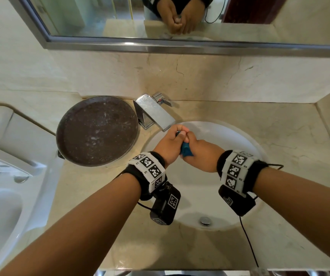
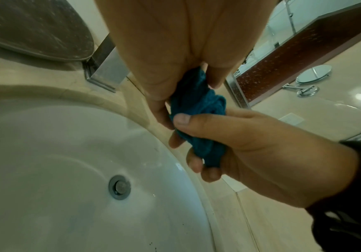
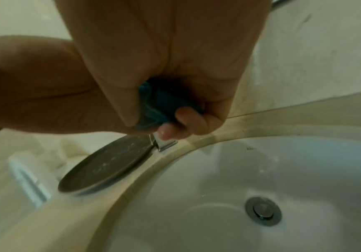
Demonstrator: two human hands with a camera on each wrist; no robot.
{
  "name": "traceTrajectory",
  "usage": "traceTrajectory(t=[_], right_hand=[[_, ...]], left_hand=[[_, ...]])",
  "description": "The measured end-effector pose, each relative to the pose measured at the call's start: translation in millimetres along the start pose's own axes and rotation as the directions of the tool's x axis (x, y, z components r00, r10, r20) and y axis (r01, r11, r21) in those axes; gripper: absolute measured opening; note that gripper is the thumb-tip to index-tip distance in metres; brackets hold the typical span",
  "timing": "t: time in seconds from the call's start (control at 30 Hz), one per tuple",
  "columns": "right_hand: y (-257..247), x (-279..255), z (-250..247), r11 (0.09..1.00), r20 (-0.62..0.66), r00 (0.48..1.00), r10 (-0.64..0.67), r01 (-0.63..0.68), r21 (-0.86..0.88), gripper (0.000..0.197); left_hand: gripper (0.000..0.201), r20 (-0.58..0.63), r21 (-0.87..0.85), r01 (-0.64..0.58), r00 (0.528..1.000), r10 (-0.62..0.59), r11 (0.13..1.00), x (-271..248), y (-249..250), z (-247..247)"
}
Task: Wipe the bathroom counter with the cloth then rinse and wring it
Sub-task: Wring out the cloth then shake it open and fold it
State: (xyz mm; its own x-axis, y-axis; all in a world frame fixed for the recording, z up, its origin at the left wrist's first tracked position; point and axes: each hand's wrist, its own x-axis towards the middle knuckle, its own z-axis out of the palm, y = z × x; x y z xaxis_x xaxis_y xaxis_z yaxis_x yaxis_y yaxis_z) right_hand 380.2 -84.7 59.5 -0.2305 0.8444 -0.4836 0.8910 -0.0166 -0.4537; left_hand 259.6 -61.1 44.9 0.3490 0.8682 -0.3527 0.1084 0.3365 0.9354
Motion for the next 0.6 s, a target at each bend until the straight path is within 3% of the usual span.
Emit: traceTrajectory(t=[0.1, 0.2, 0.3, 0.37, 0.47, 0.6], right_hand=[[3, -2, -9, 0.974, -0.018, 1.000, -0.002, 0.006, 0.228, 0.069], [2, -9, -18, 0.911, -0.065, 0.997, 0.029, 0.000, 0.413, 0.059], [-1, -17, -28, 0.842, -0.089, 0.991, 0.100, -0.037, 0.539, 0.047], [-5, -23, -35, 0.814, -0.098, 0.989, 0.109, -0.032, 0.580, 0.041], [-14, -32, -46, 0.841, -0.120, 0.990, 0.073, 0.004, 0.540, 0.035], [-24, -38, -58, 0.856, -0.173, 0.983, 0.059, 0.040, 0.516, 0.023]], left_hand=[[0.022, 0.034, 0.013, -0.025, 0.999, 0.024, 1.000, -2, 5, -3], [0.017, 0.077, 0.028, -0.023, 0.997, 0.021, 0.999, -5, 15, -8], [0.027, 0.144, 0.007, 0.016, 0.989, -0.017, 1.000, -7, 25, -17], [0.037, 0.172, 0.030, 0.012, 0.985, -0.017, 0.999, -9, 33, -25], [0.045, 0.166, 0.170, -0.079, 0.985, 0.051, 0.982, -11, 47, -37], [0.031, 0.147, 0.189, -0.119, 0.985, 0.092, 0.975, -14, 65, -46]])
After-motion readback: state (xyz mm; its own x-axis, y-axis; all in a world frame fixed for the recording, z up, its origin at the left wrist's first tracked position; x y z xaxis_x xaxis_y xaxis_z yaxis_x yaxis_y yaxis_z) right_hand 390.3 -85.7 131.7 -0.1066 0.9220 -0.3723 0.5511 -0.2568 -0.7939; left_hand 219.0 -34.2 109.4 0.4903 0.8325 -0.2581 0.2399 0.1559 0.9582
